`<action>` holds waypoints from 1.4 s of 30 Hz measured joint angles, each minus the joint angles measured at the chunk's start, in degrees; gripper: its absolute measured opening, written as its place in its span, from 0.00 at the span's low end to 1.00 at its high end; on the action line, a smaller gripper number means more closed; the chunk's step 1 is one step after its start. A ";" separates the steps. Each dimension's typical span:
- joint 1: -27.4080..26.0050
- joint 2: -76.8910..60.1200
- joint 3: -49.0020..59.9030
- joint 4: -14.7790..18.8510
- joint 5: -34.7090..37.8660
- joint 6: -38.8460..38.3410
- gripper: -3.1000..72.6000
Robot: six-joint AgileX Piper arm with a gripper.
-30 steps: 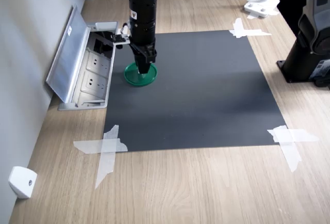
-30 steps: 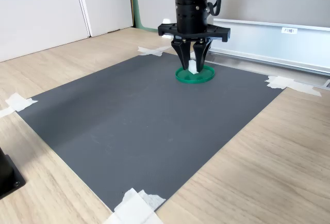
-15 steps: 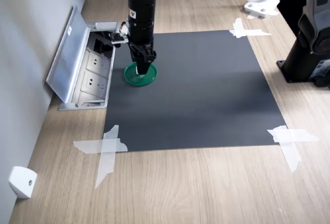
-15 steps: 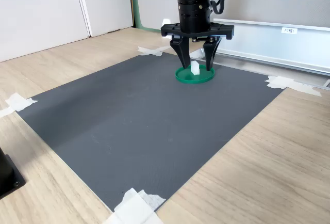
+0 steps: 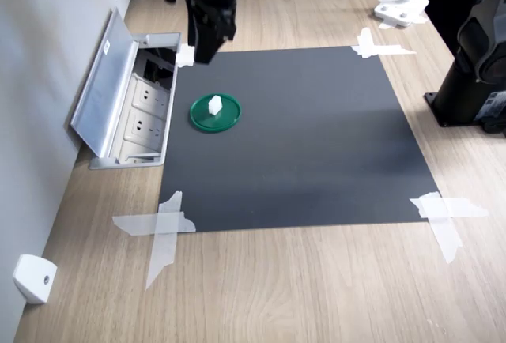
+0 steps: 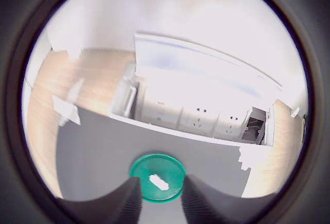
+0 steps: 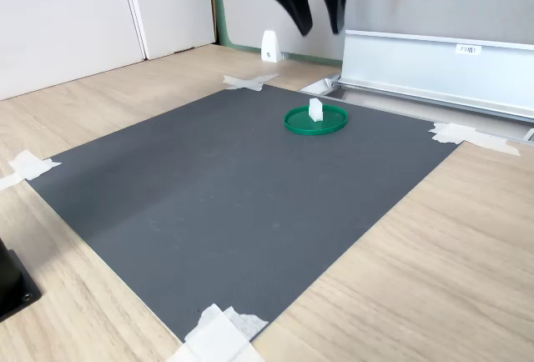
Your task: Grasp a white terminal and put it on the green lid.
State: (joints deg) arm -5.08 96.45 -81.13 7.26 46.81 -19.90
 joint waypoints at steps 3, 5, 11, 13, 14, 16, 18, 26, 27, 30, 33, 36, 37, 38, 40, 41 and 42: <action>-1.07 -2.04 0.63 2.69 0.60 0.36 0.24; -1.81 -4.64 2.11 3.97 0.04 0.99 0.17; -2.43 -16.17 10.65 3.37 -8.27 1.88 0.04; -2.43 -20.14 14.54 3.19 -11.16 1.90 0.04; -2.43 -22.31 16.60 3.10 -12.50 1.95 0.03; -2.43 -26.64 20.43 3.10 -14.64 1.97 0.03; -2.43 -30.96 24.86 3.17 -17.30 2.01 0.03; -2.43 -48.87 44.36 3.77 -28.76 2.30 0.03; -2.43 -51.49 47.05 3.77 -30.38 2.30 0.03; -2.43 -59.21 54.63 3.84 -35.25 2.30 0.03; -2.43 -67.94 61.70 3.91 -38.95 2.30 0.03; -2.43 -76.38 68.10 3.91 -39.37 2.30 0.03; -2.43 -78.48 69.34 3.91 -38.80 2.30 0.03; -2.43 -81.00 70.72 3.91 -38.07 2.30 0.03; -2.43 -85.54 72.88 3.91 -36.81 2.30 0.03; -2.43 -87.16 73.94 3.79 -36.32 2.30 0.03; -2.43 -89.02 74.91 3.63 -36.01 2.30 0.03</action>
State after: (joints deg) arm -7.51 7.43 -6.22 10.89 10.81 -17.60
